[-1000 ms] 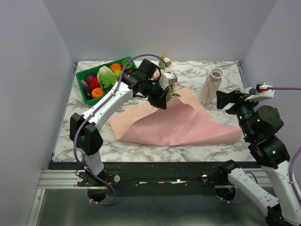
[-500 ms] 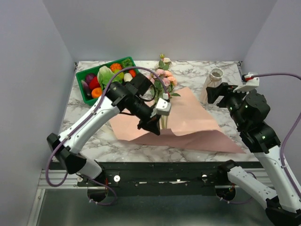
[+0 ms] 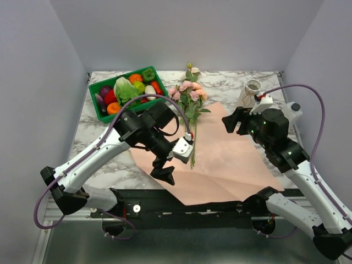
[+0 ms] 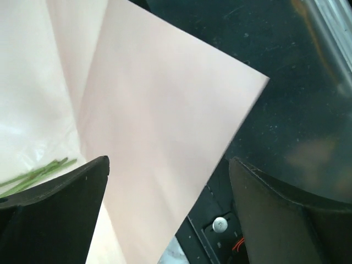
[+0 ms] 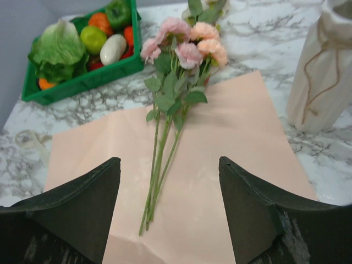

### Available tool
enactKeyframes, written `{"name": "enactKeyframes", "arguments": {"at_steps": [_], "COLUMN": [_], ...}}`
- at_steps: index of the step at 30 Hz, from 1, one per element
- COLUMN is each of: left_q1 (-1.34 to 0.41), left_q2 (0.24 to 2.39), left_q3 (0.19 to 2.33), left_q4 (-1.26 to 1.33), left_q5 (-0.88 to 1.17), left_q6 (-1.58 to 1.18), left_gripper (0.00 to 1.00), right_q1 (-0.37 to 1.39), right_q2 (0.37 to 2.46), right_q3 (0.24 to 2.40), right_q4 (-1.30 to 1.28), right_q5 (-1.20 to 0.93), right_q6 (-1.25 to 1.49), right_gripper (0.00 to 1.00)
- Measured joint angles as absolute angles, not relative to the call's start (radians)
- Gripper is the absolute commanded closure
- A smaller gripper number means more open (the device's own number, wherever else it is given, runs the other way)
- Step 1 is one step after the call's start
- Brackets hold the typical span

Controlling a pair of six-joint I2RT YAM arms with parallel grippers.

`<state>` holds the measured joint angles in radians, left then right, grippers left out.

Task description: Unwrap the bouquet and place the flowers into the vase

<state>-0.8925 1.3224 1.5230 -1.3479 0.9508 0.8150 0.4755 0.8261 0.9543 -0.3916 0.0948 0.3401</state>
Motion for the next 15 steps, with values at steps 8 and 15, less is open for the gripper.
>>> {"name": "enactKeyframes", "arguments": {"at_steps": [8,15], "left_q1": [-0.892,-0.868], "left_q2": [1.345,1.386], "left_q3": [1.828,1.948], "left_q4": [-1.350,-1.336], "left_q5": [0.883,0.786], "left_q6": [0.776,0.670], "left_gripper": [0.01,0.01], "right_q1": [0.555,0.606], "right_q2": [0.840,0.960], "right_q3": [0.939,1.010], "right_q4": [-0.410,-0.492], "right_q5": [0.106,0.163], "right_q6": [0.365,0.392], "right_gripper": [0.19,0.18]}}
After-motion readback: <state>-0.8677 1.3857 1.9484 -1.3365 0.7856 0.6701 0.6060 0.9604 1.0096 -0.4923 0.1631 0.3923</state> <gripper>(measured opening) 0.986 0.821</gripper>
